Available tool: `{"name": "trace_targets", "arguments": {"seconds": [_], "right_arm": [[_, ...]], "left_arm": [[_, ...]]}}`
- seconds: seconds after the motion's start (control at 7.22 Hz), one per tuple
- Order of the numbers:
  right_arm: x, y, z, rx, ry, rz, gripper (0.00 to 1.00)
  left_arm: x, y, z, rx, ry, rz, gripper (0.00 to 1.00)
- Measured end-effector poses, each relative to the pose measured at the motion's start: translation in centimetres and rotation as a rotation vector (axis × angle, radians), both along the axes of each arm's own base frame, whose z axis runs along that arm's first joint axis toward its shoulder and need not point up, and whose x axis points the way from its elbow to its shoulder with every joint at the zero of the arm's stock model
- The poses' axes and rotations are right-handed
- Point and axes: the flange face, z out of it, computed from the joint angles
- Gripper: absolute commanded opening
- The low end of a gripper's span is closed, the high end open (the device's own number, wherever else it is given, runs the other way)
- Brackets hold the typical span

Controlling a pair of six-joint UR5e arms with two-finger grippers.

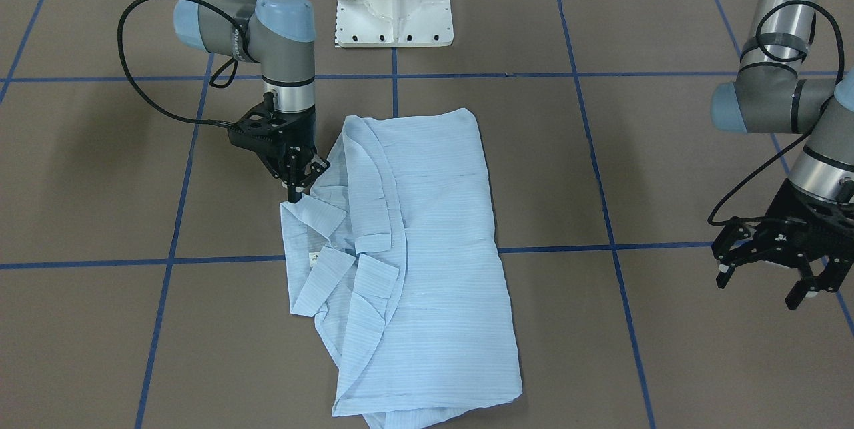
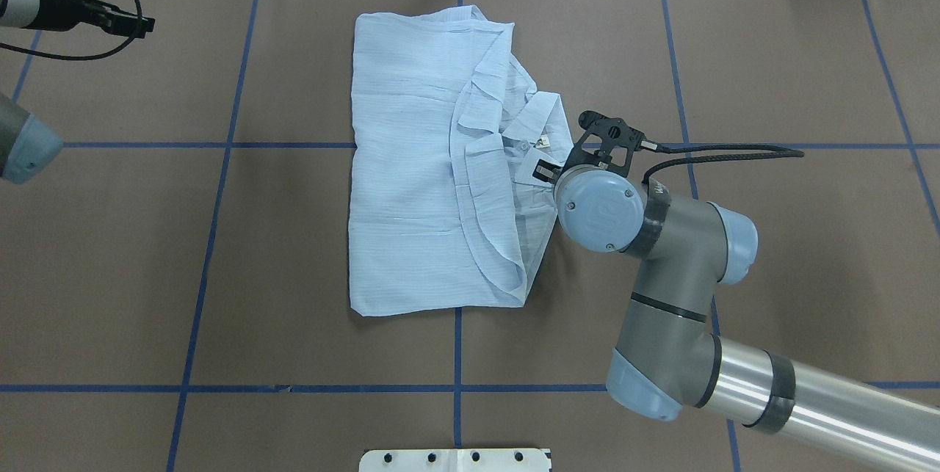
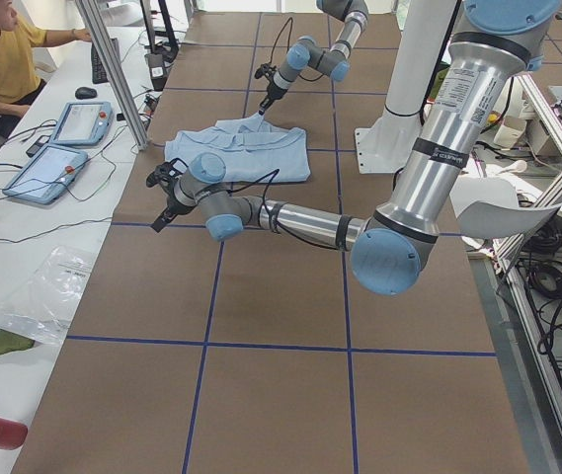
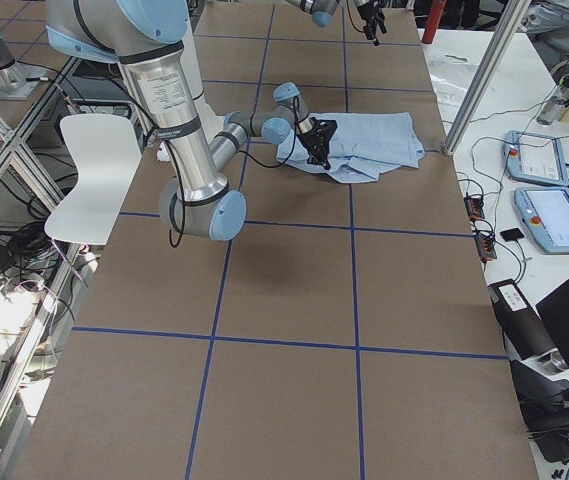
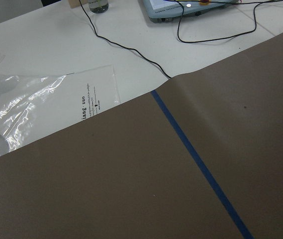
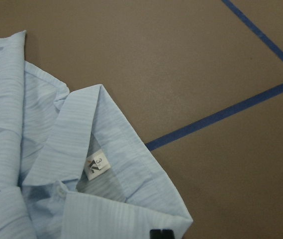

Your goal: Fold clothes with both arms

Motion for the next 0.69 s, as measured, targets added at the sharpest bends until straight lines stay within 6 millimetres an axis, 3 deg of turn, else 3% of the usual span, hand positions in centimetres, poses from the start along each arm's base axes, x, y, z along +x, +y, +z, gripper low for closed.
{"name": "trace_targets", "arguments": {"seconds": [0.28, 0.69], "right_arm": [[-0.3, 0.2, -1.9, 0.057, 0.027, -0.072, 1.00], [-6.9, -5.4, -10.6, 0.060, 0.144, -0.132, 1.00]], "left_arm": [[0.1, 0.0, 0.0, 0.000, 0.000, 0.002, 1.00], [0.1, 0.1, 0.0, 0.000, 0.001, 0.003, 1.00]]}}
